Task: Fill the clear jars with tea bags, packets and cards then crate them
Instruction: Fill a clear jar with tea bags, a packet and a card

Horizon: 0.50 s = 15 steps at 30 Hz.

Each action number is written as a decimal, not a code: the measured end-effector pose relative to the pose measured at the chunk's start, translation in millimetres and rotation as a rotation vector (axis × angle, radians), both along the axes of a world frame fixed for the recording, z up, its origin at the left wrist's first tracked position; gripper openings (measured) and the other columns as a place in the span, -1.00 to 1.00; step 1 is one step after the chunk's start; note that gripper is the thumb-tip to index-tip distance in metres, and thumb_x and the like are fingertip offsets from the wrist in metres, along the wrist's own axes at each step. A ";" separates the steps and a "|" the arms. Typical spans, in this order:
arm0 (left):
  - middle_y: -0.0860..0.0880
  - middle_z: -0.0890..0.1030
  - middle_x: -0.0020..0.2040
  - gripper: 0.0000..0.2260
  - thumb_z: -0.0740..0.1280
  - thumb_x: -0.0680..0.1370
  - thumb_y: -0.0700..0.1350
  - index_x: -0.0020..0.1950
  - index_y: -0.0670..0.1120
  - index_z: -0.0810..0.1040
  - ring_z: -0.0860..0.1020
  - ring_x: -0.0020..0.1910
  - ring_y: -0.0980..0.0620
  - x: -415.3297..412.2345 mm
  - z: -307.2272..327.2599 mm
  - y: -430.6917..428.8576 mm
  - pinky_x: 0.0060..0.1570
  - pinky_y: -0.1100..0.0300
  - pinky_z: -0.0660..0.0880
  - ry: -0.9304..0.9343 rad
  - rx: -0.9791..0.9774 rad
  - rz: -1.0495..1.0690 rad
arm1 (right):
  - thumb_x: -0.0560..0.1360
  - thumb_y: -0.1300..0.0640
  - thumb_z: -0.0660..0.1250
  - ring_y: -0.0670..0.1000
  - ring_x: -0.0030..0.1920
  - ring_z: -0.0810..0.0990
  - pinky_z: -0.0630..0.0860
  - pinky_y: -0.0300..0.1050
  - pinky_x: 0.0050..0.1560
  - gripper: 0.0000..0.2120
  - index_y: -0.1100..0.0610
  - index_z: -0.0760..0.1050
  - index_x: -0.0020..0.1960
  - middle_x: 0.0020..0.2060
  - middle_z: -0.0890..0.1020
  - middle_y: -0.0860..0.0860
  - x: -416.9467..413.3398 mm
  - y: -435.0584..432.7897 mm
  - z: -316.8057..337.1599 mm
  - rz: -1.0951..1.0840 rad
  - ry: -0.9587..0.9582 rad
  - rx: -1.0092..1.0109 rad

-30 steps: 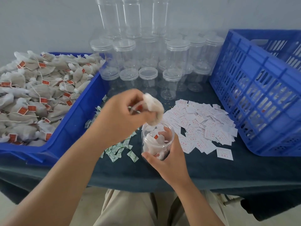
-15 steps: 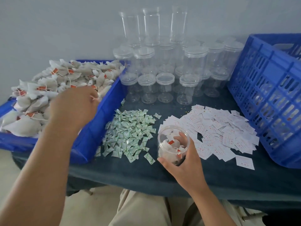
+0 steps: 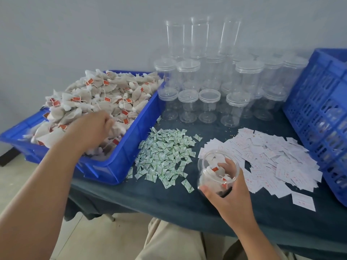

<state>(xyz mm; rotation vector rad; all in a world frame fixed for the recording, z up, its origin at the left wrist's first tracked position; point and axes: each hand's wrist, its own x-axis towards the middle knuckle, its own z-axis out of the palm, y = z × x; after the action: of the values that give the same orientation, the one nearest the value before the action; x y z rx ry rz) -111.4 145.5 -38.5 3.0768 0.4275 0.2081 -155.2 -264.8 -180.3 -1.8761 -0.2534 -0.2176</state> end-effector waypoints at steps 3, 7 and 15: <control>0.00 0.56 -0.31 -0.77 0.10 0.72 0.05 -0.05 -0.01 0.40 0.55 -0.33 -0.03 1.5 12.5 -13.9 -0.37 0.07 0.40 -0.242 -0.050 0.016 | 0.21 -0.37 0.61 -0.22 0.33 0.56 0.48 -0.48 0.13 -0.17 -0.63 0.22 0.33 0.32 0.55 -0.34 -0.6 0.4 0.5 -0.005 -0.007 0.008; -0.11 0.62 -0.16 -0.76 0.14 0.73 -0.02 0.27 -0.11 0.48 0.62 -0.14 -0.18 17.4 24.7 -36.6 -0.08 -0.13 0.57 -0.244 -0.306 0.069 | 0.21 -0.39 0.60 -0.19 0.36 0.55 0.52 -0.41 0.18 -0.15 -0.56 0.22 0.37 0.36 0.55 -0.28 -1.5 -0.3 -0.5 -0.007 -0.013 -0.010; -0.17 0.69 -0.20 -0.53 0.06 0.73 0.19 -0.10 -0.16 0.46 0.71 -0.29 -0.05 32.7 13.2 -61.4 -0.11 -0.07 0.62 -0.223 -0.648 0.139 | 0.21 -0.41 0.58 -0.25 0.34 0.53 0.46 -0.51 0.14 -0.14 -0.48 0.23 0.39 0.35 0.55 -0.28 -1.3 -0.2 1.1 -0.018 -0.003 -0.015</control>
<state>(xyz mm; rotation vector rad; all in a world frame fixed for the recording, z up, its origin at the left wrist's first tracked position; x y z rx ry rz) -78.7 84.1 -25.3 2.3638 0.5629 0.3343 -156.5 -265.1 -179.2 -1.8937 -0.2409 -0.2315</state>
